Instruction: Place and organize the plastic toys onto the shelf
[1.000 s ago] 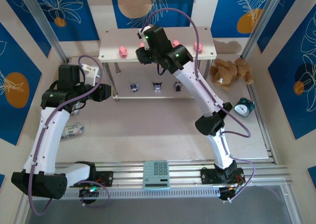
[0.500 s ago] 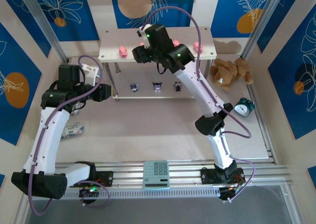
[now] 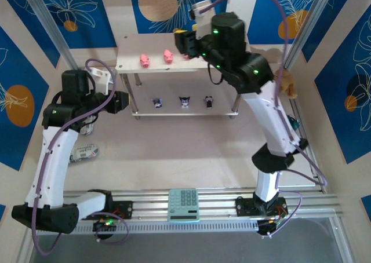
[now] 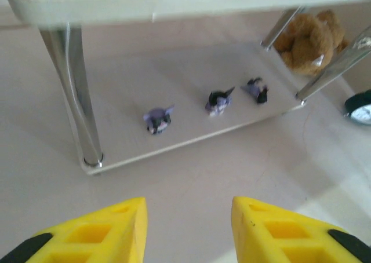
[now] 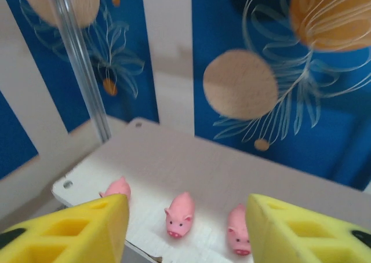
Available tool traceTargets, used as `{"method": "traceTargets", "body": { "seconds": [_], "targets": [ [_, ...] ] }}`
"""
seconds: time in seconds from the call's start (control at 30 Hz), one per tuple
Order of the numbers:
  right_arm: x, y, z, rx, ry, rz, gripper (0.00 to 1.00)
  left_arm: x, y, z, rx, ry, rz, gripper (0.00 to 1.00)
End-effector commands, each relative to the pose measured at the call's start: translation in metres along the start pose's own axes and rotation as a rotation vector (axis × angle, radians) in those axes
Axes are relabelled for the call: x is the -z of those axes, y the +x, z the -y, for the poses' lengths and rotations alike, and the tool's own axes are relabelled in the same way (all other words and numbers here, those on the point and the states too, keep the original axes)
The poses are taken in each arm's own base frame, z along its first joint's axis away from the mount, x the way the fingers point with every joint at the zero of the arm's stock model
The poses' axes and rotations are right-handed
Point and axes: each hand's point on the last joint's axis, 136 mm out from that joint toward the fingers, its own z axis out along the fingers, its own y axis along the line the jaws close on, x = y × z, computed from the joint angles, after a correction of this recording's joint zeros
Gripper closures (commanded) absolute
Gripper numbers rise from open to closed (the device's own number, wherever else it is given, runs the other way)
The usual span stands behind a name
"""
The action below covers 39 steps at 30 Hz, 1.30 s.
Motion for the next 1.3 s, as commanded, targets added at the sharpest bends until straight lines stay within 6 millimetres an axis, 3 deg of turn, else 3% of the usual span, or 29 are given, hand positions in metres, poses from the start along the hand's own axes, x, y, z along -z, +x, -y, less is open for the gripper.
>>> {"method": "traceTargets", "body": {
  "seconds": [0.0, 0.17, 0.57, 0.97, 1.27],
  "targets": [
    [0.008, 0.005, 0.017, 0.042, 0.084, -0.019, 0.49, 0.012, -0.038, 0.002, -0.014, -0.007, 0.111, 0.60],
    [0.024, 0.021, 0.026, 0.052, 0.114, -0.066, 0.55, 0.004, -0.070, 0.005, -0.020, 0.008, 0.149, 0.78],
    [0.050, 0.042, 0.053, -0.008, 0.154, -0.096, 0.54, -0.036, -0.096, 0.038, -0.083, 0.083, 0.076, 0.78],
    [0.064, 0.048, 0.070, -0.056, 0.166, -0.086, 0.54, -0.055, -0.088, 0.035, -0.086, 0.056, -0.024, 0.82],
    [0.070, 0.048, 0.077, -0.067, 0.170, -0.080, 0.54, -0.072, -0.094, 0.031, -0.117, 0.017, -0.039, 0.82]
  ]
}}
